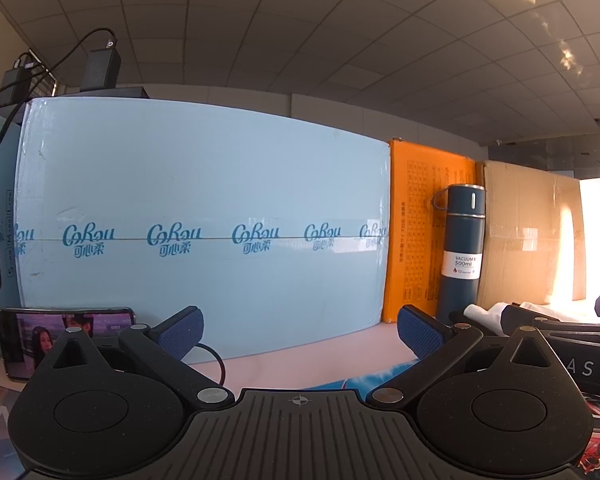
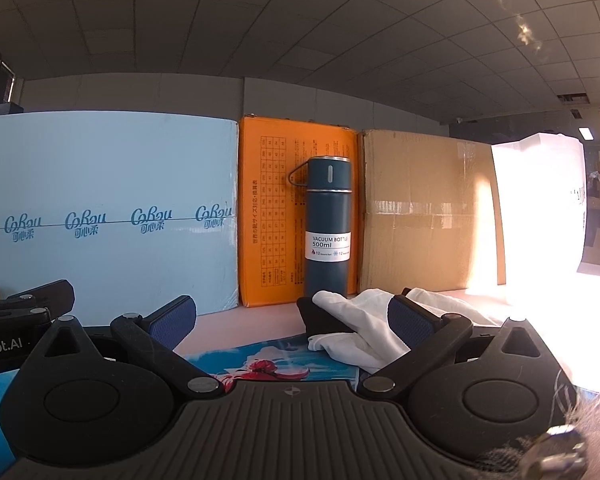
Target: Fold clothes
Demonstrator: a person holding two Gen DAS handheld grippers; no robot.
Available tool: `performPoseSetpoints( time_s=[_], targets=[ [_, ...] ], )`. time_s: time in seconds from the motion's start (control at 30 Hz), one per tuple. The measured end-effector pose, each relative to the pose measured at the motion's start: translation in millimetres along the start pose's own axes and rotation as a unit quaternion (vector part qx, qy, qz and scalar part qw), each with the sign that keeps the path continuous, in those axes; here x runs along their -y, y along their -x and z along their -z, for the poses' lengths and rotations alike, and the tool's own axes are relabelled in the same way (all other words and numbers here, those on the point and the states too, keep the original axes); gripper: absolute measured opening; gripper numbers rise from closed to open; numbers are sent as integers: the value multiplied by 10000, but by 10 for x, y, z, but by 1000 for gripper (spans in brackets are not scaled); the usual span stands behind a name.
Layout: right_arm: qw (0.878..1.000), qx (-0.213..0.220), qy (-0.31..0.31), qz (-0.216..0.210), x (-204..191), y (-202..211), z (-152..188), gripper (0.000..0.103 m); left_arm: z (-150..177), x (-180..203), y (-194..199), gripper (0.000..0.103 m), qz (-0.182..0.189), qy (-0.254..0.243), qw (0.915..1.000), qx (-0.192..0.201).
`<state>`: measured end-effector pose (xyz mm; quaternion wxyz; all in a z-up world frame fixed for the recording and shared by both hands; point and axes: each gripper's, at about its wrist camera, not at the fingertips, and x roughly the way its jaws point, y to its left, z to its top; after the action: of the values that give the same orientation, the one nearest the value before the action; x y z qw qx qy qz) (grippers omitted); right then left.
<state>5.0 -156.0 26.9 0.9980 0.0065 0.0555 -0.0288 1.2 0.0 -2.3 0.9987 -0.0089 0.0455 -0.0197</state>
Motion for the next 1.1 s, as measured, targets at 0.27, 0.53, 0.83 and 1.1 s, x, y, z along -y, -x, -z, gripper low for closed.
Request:
performPoseSetpoints(
  time_s=[0.27, 0.53, 0.83, 1.1],
  targets=[
    [10000, 47, 16, 34, -10, 17, 8, 103, -11, 2, -3, 103, -28, 6, 10000, -8],
    [10000, 50, 14, 23, -8, 19, 14, 103, -12, 5, -6, 103, -27, 5, 10000, -9],
    [10000, 46, 5, 12, -9, 17, 17, 103, -17, 0, -18, 103, 14, 8, 10000, -20],
    [10000, 37, 0, 0, -4, 9, 16, 103, -18, -6, -28, 103, 19, 20, 10000, -29]
  ],
)
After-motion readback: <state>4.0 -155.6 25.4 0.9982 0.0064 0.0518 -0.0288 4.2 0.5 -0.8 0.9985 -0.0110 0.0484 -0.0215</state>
